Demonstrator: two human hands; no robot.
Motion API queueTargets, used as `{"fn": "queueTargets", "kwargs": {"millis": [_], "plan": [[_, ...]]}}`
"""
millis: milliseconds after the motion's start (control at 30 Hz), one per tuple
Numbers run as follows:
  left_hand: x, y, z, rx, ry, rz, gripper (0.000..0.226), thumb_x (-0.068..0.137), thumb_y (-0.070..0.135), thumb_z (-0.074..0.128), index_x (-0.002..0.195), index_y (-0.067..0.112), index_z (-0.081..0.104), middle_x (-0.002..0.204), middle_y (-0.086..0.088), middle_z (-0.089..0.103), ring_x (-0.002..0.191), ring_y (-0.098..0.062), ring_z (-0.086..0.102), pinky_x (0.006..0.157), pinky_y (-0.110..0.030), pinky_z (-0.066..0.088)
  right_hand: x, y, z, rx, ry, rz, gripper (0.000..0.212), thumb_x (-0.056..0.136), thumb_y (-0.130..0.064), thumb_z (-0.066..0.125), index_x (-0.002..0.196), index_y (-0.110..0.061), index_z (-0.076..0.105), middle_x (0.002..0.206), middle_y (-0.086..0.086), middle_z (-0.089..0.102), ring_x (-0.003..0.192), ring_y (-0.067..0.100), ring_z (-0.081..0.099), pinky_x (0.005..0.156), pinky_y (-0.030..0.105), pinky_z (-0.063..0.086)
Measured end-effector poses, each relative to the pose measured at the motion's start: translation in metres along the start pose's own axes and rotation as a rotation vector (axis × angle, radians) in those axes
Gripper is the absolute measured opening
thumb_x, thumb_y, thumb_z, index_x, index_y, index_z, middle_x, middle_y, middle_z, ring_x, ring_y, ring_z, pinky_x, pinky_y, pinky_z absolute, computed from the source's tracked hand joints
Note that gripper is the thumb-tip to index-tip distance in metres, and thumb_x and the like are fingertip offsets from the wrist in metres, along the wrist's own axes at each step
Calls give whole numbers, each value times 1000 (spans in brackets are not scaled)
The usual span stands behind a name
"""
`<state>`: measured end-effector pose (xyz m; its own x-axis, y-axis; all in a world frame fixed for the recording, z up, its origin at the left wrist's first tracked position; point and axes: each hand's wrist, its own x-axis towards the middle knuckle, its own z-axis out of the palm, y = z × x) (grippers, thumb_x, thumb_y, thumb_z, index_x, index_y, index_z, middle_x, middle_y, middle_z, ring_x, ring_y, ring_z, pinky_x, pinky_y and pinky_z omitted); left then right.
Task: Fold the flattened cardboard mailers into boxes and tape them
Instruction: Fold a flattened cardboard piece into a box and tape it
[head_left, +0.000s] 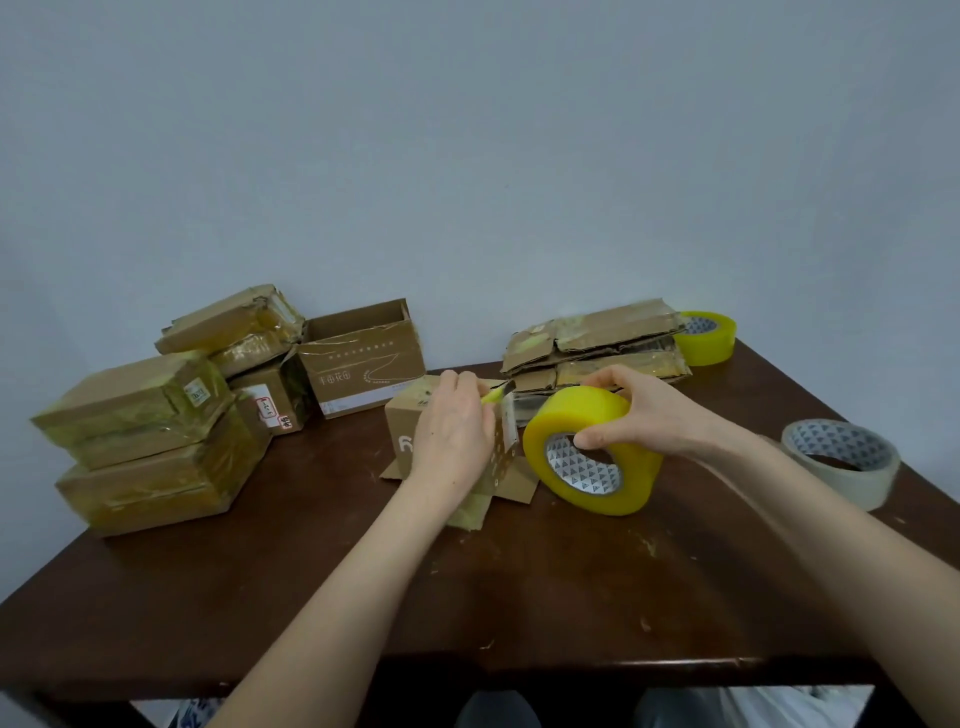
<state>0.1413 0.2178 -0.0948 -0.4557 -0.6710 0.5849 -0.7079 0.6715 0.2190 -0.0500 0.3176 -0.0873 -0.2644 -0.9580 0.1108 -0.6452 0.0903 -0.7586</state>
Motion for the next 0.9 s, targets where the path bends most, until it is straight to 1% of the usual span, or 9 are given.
{"fn": "queueTargets", "kwargs": {"millis": [67, 133, 267, 367, 567, 667, 767, 833, 900], "plan": [[-2, 0, 2, 29, -10, -40, 16, 99, 22, 45, 107, 10, 50, 99, -4, 56, 87, -22, 57, 66, -29, 43, -2, 5, -1, 5, 71, -26, 65, 70, -35, 83, 127, -26, 53, 117, -4, 55, 107, 16, 53, 85, 30, 43], [-6, -3, 3, 77, -3, -78, 17, 99, 28, 44, 105, 13, 48, 88, -3, 60, 78, -25, 61, 61, -35, 48, -3, 9, 0, 29, 87, -49, 61, 72, -38, 81, 127, -30, 55, 119, -8, 55, 111, 14, 52, 90, 32, 44], [-8, -6, 1, 132, 27, -99, 19, 99, 32, 44, 105, 16, 50, 83, -2, 63, 74, -23, 62, 56, -31, 47, -4, 11, 5, 46, 128, -62, 52, 72, -42, 80, 118, -41, 56, 127, -7, 57, 116, 17, 53, 97, 40, 46], [-8, -4, 2, 140, 31, -97, 19, 99, 32, 44, 105, 16, 50, 83, -3, 64, 74, -24, 62, 56, -31, 44, -5, 6, 2, -49, 164, -43, 55, 72, -38, 80, 122, -37, 59, 130, -3, 56, 118, 20, 51, 94, 36, 45], [-9, -6, 2, 133, 34, -91, 20, 99, 33, 43, 107, 16, 50, 85, -1, 63, 77, -23, 62, 57, -30, 42, -9, -3, -7, -183, 141, -24, 63, 71, -36, 81, 129, -31, 58, 132, 2, 58, 119, 21, 51, 88, 30, 43], [-10, -6, 0, 78, 51, -95, 17, 98, 32, 46, 104, 17, 52, 83, 2, 61, 77, -20, 61, 58, -27, 38, -10, -4, -6, -196, 141, -9, 65, 70, -38, 81, 131, -32, 57, 134, 3, 57, 122, 23, 50, 91, 31, 43], [-9, -8, -2, -68, 61, -101, 15, 96, 29, 53, 99, 15, 56, 90, 1, 63, 82, -19, 60, 66, -31, 46, -12, -5, -7, -188, 128, 7, 67, 71, -41, 81, 132, -33, 55, 137, 1, 54, 124, 22, 49, 92, 32, 42], [-8, -6, -4, -171, 69, -98, 13, 94, 26, 56, 97, 14, 58, 92, 3, 59, 86, -17, 57, 73, -34, 50, -13, -5, -7, -194, 125, 17, 66, 72, -41, 79, 133, -33, 54, 135, 1, 55, 119, 20, 50, 88, 30, 42], [-8, -1, -5, -218, 64, -78, 11, 94, 24, 57, 97, 13, 59, 90, 6, 55, 86, -14, 55, 74, -31, 49, -16, -5, -6, -188, 142, 25, 64, 73, -38, 78, 132, -32, 54, 128, 0, 57, 108, 17, 51, 83, 27, 41]]}}
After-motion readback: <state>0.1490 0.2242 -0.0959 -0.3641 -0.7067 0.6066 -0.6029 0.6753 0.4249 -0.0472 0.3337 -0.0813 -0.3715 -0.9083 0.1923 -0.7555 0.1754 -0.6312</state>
